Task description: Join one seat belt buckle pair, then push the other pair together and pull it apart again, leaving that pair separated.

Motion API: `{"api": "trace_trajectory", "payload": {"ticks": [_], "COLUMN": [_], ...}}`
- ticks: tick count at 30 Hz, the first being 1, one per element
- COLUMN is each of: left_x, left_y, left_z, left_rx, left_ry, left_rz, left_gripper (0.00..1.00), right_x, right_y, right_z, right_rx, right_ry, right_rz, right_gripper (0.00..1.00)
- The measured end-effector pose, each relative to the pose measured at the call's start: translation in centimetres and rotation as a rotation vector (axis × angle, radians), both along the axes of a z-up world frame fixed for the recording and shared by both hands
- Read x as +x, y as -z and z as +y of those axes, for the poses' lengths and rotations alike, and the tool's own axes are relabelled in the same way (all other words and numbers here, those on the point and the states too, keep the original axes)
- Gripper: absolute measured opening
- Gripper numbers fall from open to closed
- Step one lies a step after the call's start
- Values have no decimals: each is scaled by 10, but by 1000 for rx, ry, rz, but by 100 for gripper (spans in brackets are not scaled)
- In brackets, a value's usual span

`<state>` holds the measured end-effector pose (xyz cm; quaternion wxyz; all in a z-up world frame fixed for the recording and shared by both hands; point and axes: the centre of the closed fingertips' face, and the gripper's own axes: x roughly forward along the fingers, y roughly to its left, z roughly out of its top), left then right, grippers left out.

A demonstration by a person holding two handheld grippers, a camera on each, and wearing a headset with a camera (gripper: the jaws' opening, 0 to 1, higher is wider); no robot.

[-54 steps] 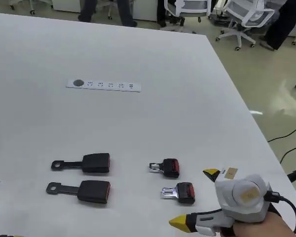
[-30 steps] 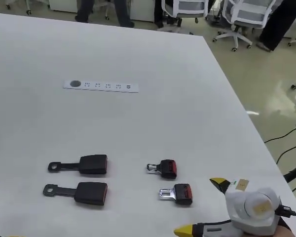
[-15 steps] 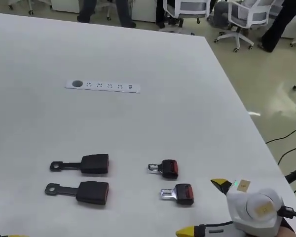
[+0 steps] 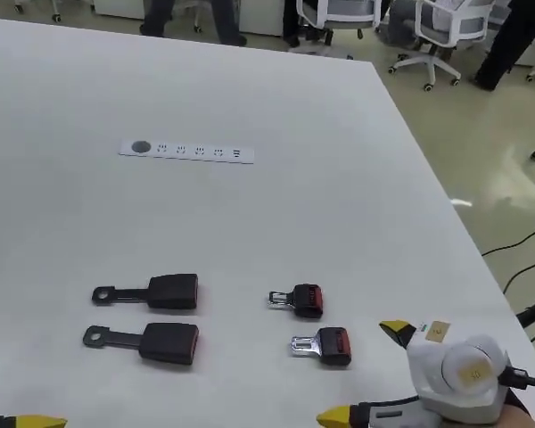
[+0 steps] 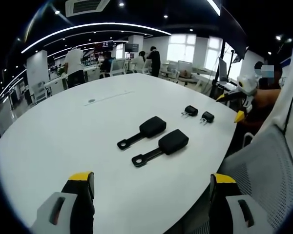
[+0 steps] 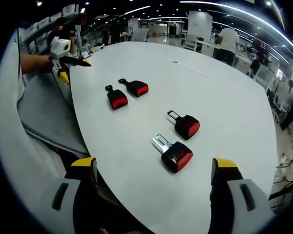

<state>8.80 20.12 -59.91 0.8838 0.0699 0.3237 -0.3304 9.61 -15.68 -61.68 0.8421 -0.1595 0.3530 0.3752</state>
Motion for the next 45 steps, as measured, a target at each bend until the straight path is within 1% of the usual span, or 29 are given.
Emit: {"api": "trace_trajectory", "payload": {"ticks": [2,4,6,7,8,11,13,14,15,17,19,20,22,23,24,25,26,27,29,32,33,35,36,37,39,41,43,44,45], "left_x": [1,2,1,0,0,2,4,5,6,10,16,19,24,26,29,31,32,34,39,41,42,45,45,45,48,50,52,53,54], "left_y": [0,1,6,7,7,4,3,4,5,7,8,10,15,17,20,23,25,33,33,41,43,47,49,52,56,67,68,65,61], "left_z": [1,2,4,0,-1,-13,-20,-20,-21,-29,-34,-42,-53,-59,-67,-71,-76,-79,-91,-101,-104,-109,-110,-112,-115,-113,-115,-119,-125], "left_rx": [-13,-17,15,34,40,26,48,52,56,75,69,66,81,86,93,87,80,87,97,107,111,135,144,148,159,180,191,185,166], "left_ry": [-9,-15,-3,14,20,38,75,87,98,144,151,180,221,238,273,290,307,326,357,413,426,471,484,503,521,538,565,596,628], "left_rz": [1,10,16,12,13,18,11,11,14,4,3,4,12,16,15,14,23,32,37,51,58,51,57,68,66,80,70,47,11], "left_gripper": [100,100,100,100,100,100,98,97,96,92,88,87,84,84,83,81,78,76,73,69,68,67,66,65,65,64,62,59,56], "right_x": [0,1,1,1,1,2,3,5,7,10,13,14,18,18,19,22,22,23,25,29,30,33,35,36,38,42,45,46,44], "right_y": [0,0,2,3,3,7,7,8,7,8,10,10,14,16,17,20,21,23,30,36,37,40,43,44,44,48,53,55,57], "right_z": [1,1,2,2,3,5,6,5,7,9,10,10,9,9,10,9,9,9,8,5,5,3,2,1,0,0,-2,-3,-2], "right_rx": [1,0,-8,-12,-16,-33,-41,-45,-38,-44,-61,-67,-92,-99,-103,-114,-116,-122,-130,-141,-145,-152,-155,-156,-163,-167,-186,-190,-190], "right_ry": [0,-4,-10,-14,-17,-40,-45,-44,-48,-62,-89,-91,-107,-121,-126,-127,-131,-142,-164,-190,-200,-222,-230,-241,-265,-275,-295,-302,-313], "right_rz": [0,-1,3,2,3,7,6,-3,-7,-9,-10,-12,-18,-11,-5,-6,-7,-6,5,19,19,26,31,38,43,53,51,60,85], "right_gripper": [97,96,95,95,94,92,89,86,85,84,81,79,79,78,77,77,77,77,74,72,71,68,66,63,57,55,55,54,51]}}
